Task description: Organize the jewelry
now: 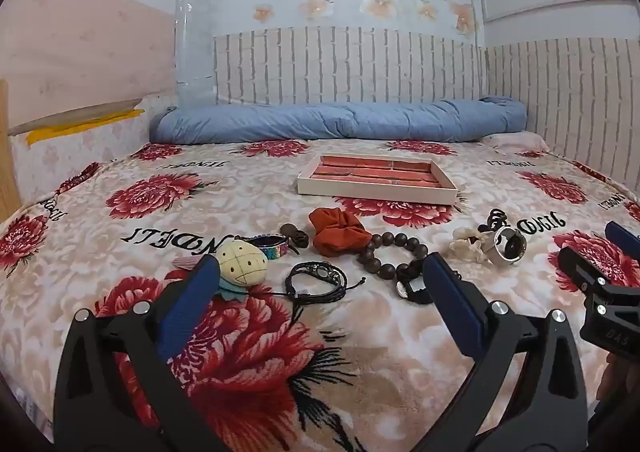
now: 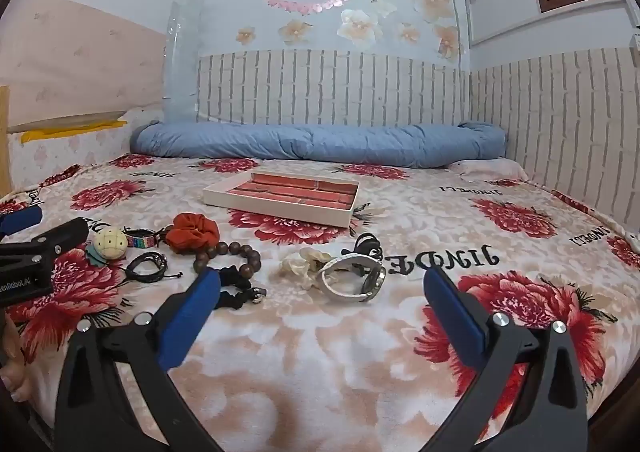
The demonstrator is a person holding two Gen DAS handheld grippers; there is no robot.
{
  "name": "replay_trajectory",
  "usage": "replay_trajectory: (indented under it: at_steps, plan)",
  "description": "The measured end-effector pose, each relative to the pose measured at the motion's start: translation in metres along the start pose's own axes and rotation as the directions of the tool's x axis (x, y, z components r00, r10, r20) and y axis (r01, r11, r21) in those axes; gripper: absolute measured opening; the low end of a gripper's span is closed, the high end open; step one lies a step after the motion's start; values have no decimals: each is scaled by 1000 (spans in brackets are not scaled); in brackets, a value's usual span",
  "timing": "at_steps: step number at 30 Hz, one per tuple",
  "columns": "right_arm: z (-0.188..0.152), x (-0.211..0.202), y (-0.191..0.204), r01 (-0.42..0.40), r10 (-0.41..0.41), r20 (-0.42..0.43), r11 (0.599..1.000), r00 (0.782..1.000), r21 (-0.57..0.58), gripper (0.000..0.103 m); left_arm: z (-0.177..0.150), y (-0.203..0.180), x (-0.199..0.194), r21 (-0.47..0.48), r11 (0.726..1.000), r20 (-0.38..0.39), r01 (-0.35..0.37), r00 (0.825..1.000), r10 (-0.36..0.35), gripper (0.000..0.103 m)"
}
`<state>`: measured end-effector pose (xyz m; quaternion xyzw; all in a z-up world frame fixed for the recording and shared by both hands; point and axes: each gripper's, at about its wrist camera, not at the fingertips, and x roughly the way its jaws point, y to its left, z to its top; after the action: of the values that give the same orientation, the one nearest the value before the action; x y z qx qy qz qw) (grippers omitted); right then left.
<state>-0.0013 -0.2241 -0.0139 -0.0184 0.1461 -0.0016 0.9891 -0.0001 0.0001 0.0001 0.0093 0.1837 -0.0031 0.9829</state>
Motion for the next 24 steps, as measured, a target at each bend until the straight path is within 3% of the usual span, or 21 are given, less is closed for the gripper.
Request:
replay_trajectory:
  at_steps: [24]
  plan:
    - [2,-2,-1,-3,3,14,1000,1000,20,99,0,-1,-2,12,1000,10,8,1000,-8,98]
